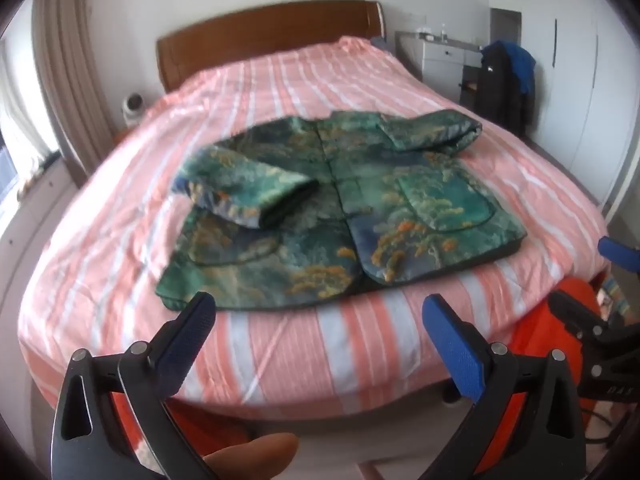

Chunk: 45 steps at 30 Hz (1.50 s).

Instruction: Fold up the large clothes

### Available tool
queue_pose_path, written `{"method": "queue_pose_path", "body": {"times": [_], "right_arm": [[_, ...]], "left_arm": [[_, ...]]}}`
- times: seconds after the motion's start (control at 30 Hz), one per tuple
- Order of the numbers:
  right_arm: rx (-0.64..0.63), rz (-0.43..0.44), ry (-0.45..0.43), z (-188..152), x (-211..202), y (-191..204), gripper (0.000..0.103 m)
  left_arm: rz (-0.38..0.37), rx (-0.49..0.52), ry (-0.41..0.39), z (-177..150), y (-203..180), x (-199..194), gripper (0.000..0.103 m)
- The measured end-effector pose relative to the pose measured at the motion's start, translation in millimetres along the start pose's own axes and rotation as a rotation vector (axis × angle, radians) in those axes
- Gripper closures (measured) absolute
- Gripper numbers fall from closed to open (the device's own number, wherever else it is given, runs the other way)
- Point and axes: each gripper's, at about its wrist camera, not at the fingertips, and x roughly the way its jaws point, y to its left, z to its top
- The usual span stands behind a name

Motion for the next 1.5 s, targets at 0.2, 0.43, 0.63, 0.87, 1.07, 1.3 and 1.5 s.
{"method": "queue_pose_path", "body": {"times": [0.2, 0.43, 0.63, 0.87, 1.07, 1.3, 1.5], "right_arm": [[-0.023, -0.002, 0.03, -1, 3, 5, 0.0], [-0.013, 0.022, 0.036, -1, 11, 8, 0.0], [-0.023, 0.011, 0.014, 2, 7, 10, 0.0], [-0.015, -0.004, 0.017, 2, 9, 8, 0.0], [-0.02, -0.005, 0.013, 1, 8, 9, 0.0], [-0.018, -0.003, 0.006, 2, 7, 11, 0.0], [-0.016, -0.004, 0.014, 2, 7, 11, 0.0]], "left_arm": [[-0.018, -0.02, 0.062, 2, 4, 13, 0.0], [-0.038, -0.008, 0.071, 0, 6, 18, 0.0], [-0.03, -0.025, 0.075, 0, 9, 21, 0.0], [-0.017, -0.051, 0.071, 1, 15, 21, 0.0], [-0.02, -0.058, 0.071, 1, 16, 21, 0.0], [-0.014, -0.063, 0.06, 0, 16, 19, 0.0], [-0.015, -0.062, 0.059, 0, 16, 19, 0.0]]}}
